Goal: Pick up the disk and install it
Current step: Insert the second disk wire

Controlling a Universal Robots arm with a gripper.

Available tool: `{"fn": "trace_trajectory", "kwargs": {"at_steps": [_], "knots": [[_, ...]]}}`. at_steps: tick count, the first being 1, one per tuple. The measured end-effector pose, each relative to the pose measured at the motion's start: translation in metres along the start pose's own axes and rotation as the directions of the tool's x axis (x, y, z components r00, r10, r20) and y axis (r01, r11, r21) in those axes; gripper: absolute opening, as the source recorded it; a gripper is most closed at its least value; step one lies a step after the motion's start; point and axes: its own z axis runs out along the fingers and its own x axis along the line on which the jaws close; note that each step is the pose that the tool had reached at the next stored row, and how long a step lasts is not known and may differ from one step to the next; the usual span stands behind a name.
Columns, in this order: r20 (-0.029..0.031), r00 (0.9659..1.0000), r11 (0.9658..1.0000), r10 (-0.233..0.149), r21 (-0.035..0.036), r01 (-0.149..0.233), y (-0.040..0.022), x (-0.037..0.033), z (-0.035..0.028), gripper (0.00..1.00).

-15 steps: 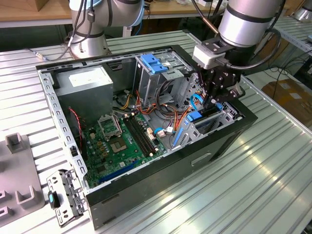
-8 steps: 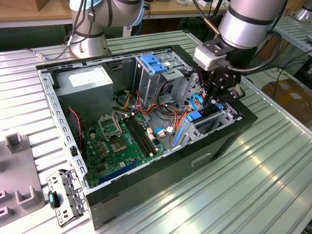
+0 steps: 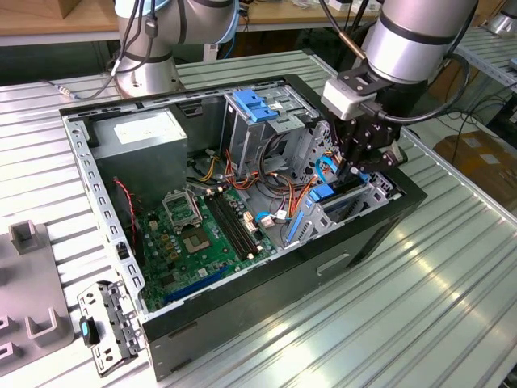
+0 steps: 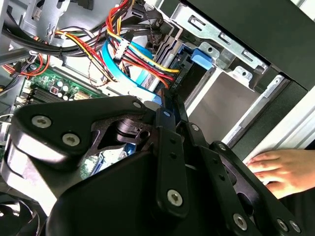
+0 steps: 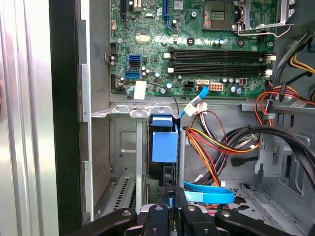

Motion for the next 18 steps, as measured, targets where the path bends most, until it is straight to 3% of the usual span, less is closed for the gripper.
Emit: {"fn": "trace_trajectory", "kwargs": {"at_steps": [6, 10, 13, 18], "knots": [[0.0036, 1.0, 1.0, 0.0, 0.0002, 0.0, 0.0002, 0.0005, 0.0017, 0.16], [0.0165, 0.9999, 1.0, 0.001, 0.0002, -0.001, 0.0001, 0.0005, 0.0015, 0.16], [0.0206, 0.9998, 1.0, 0.002, 0.0002, -0.002, 0.0, 0.0005, 0.0008, 0.16], [0.0213, 0.9998, 1.0, 0.002, 0.0002, -0.002, 0.0001, 0.0009, 0.0016, 0.16]]}}
